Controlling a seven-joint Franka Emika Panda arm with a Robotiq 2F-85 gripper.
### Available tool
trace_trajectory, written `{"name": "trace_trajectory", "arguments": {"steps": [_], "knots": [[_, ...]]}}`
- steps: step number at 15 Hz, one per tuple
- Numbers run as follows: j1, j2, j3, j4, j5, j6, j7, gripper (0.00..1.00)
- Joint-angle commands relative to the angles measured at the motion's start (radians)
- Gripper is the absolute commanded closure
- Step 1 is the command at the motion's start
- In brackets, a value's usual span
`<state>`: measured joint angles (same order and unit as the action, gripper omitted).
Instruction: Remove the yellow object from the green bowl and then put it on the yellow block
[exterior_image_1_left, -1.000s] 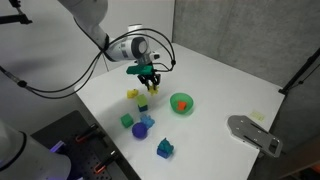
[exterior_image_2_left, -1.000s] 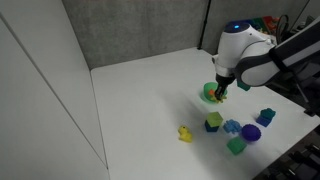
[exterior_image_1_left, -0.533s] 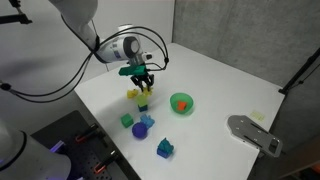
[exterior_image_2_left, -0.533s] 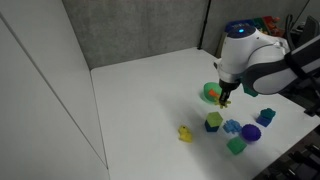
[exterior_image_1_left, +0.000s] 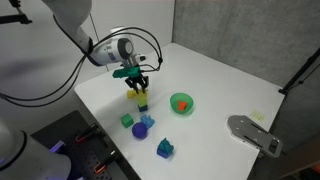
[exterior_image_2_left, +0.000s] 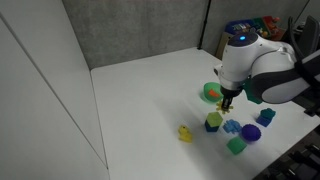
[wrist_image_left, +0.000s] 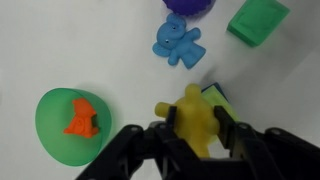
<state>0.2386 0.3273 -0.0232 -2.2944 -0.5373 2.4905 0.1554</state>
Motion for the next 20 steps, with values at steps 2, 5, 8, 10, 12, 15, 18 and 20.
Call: {"name": "trace_trajectory", "arguments": {"steps": [2, 5, 8, 10, 12, 15, 18, 20], "knots": [[0.010, -0.031, 0.005, -0.051, -0.062, 0.030, 0.055, 0.84], [0.017, -0.024, 0.001, -0.061, -0.108, 0.056, 0.089, 0.84], [0.016, -0.016, 0.000, -0.068, -0.150, 0.076, 0.117, 0.84], [0.015, -0.010, 0.000, -0.069, -0.178, 0.088, 0.137, 0.84], [0.014, -0.005, 0.003, -0.070, -0.194, 0.097, 0.146, 0.84], [0.018, 0.006, 0.001, -0.064, -0.233, 0.109, 0.173, 0.84], [0.019, 0.016, 0.003, -0.056, -0.261, 0.116, 0.196, 0.84], [0.022, 0.023, 0.003, -0.052, -0.274, 0.122, 0.208, 0.84]]}}
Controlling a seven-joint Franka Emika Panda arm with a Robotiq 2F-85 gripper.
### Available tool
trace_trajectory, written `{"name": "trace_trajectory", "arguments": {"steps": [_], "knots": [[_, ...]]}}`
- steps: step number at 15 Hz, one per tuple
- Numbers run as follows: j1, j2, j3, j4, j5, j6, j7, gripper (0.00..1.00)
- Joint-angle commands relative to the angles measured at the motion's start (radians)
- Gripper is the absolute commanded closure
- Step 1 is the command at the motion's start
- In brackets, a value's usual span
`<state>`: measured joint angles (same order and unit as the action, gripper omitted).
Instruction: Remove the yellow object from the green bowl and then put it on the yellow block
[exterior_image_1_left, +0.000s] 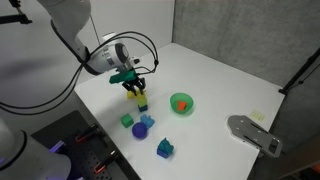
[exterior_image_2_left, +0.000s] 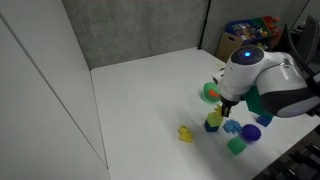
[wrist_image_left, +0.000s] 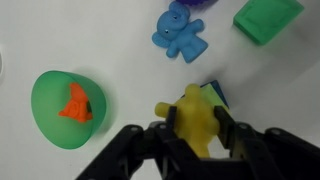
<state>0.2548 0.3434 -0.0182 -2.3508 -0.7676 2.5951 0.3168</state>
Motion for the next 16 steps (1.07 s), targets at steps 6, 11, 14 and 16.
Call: {"name": "trace_trajectory", "arguments": {"steps": [6, 11, 14, 16], "knots": [[0.014, 0.027, -0.002, 0.023, -0.090, 0.018, 0.090, 0.84], [0.016, 0.046, -0.003, 0.030, -0.108, 0.014, 0.115, 0.84], [0.017, 0.052, -0.003, 0.031, -0.107, 0.015, 0.115, 0.36], [0.016, 0.053, -0.002, 0.030, -0.104, 0.016, 0.112, 0.29]]}}
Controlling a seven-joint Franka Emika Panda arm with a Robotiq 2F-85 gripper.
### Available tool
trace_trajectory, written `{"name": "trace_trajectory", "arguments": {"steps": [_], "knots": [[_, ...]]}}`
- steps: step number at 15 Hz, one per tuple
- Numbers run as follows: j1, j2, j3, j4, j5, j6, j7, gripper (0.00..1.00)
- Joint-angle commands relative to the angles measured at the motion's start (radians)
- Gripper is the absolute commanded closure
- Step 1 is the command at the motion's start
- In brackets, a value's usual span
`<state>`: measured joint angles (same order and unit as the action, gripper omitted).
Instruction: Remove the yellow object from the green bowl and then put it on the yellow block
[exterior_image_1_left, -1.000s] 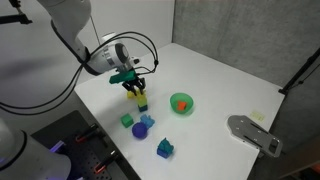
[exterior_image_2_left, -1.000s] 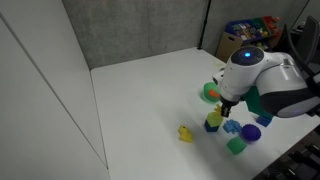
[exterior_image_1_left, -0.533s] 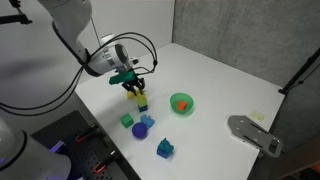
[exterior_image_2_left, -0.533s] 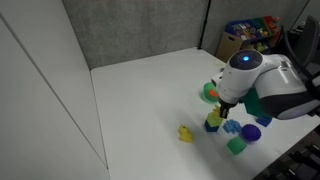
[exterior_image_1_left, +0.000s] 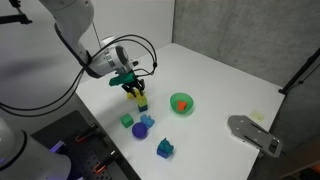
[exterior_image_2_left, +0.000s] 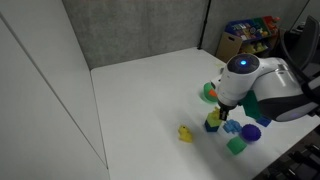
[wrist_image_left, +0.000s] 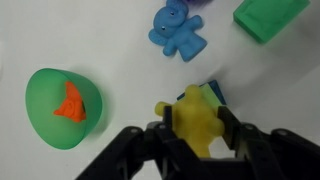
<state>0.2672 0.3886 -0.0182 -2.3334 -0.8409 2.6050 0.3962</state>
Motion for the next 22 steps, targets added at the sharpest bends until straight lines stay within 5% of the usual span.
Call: {"name": "trace_trajectory", "arguments": {"steps": [1, 4, 10, 22], "knots": [[0.003, 0.005, -0.002, 0.010, -0.030, 0.007, 0.032, 0.19], [0.001, -0.005, -0.001, 0.004, -0.027, 0.007, 0.028, 0.00], [-0.027, -0.014, 0.022, 0.010, 0.046, -0.014, -0.036, 0.00], [-0.124, -0.127, 0.086, 0.125, 0.551, -0.177, -0.397, 0.00]]}}
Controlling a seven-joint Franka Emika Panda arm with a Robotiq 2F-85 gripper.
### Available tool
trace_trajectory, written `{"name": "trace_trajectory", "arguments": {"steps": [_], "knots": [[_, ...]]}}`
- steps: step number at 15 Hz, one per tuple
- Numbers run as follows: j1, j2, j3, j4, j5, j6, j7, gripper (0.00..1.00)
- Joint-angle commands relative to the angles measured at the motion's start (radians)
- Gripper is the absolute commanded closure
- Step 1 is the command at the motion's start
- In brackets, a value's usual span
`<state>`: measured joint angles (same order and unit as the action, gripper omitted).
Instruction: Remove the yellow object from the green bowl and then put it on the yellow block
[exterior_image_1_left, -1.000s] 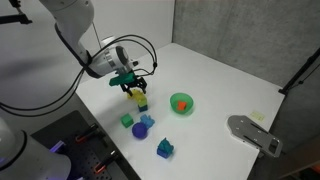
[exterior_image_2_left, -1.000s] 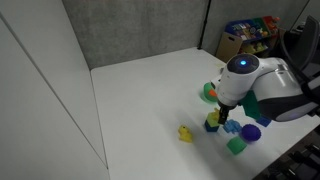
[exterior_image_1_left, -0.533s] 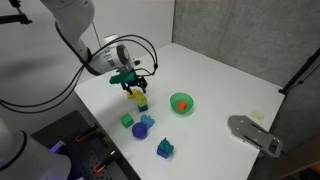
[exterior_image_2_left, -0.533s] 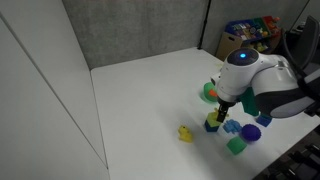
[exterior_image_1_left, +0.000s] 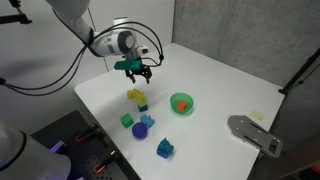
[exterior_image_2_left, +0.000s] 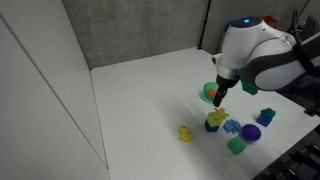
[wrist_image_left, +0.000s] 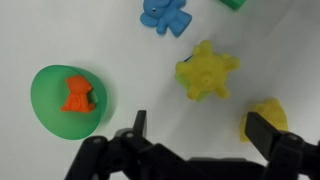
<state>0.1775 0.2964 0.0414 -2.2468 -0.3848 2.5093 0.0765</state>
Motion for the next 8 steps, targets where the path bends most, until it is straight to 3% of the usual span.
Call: {"name": "trace_trajectory", "arguments": {"steps": [1, 8], "knots": [[-0.042, -0.042, 0.030, 0.057, 0.133, -0.113, -0.096, 0.00], [-0.097, -0.135, 0.012, 0.179, 0.301, -0.370, -0.114, 0.00]]}}
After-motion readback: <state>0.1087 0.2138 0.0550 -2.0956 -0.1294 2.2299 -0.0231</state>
